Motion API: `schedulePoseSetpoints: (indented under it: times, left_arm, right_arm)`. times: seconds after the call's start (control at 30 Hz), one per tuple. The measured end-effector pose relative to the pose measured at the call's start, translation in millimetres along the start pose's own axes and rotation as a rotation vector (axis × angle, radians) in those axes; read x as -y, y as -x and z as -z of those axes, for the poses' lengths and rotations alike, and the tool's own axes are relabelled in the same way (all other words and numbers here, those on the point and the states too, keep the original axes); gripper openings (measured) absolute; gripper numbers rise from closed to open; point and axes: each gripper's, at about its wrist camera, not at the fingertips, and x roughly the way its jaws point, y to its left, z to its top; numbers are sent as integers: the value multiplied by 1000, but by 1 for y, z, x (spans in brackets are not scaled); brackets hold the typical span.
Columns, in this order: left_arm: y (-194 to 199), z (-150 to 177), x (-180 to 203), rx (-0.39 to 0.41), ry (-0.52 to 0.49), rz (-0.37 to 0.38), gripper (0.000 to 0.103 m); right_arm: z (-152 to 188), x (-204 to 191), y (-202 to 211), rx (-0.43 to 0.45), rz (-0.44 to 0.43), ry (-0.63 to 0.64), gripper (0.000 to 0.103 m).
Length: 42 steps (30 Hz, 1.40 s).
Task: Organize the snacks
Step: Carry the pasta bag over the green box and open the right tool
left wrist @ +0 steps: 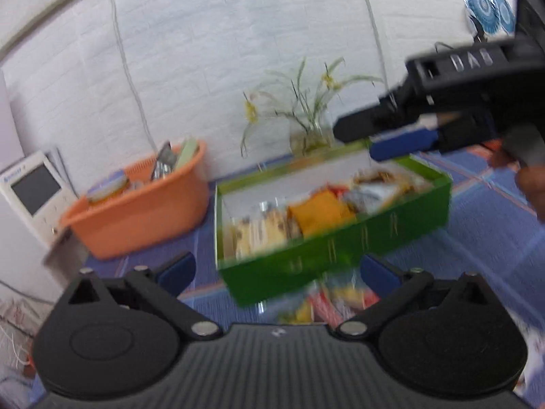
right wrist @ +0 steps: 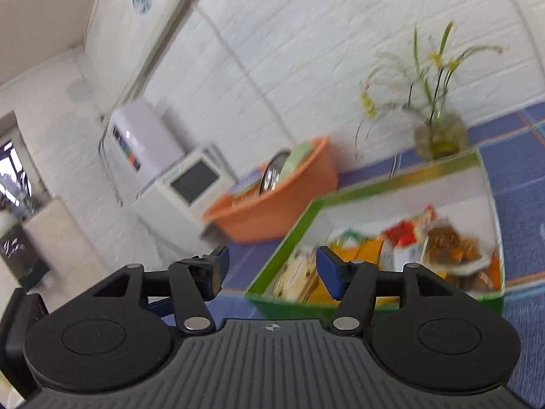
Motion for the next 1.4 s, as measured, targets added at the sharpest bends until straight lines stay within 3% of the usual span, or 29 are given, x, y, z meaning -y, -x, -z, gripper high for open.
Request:
schedulePoseSetpoints:
  times: [0.13,0.23,0.33,0.47,0.57,0.6,0.63,0.7,0.77,1.1,1.4]
  left_arm:
    - [1,29,9,-67,-36,33,103]
    - [-15,32,10,-89,27,90,103]
    - [-36,35,8,-129,98,134,103]
    - [-50,47,0,-141,235,239,103]
    - [-53,58,-11,-114,363,298,89]
    - [-52,57,-13,-120,379,296,86]
    - [-51,56,-15,-128,409,292,81]
    - [-44,55,-19,-109,439,280,66]
    - [-35,53,-23,-84,448,270,61]
    - [27,16,-9,115,271,271,56]
    - [1,-38,7,152,165,204,54]
  right_arm:
    - [27,-1,-6,-160,110,-9,100]
    - [52,6,-22,-286,202,4,100]
    - [65,15,-38,-322,264,-41,100]
    - [70,15,-49,-245,225,8,103]
    - [76,0,-60,-247,240,124,103]
    - [75,-3,-63,-254,220,125,82]
    - [73,-1,-63,-261,161,86,54]
    - [70,-7,-60,-250,187,84,44]
    - [72,-20,-50,-211,181,157,40]
    - [67,-48,22,61,123,161,39]
    - [26,-28,7,188,128,221,39]
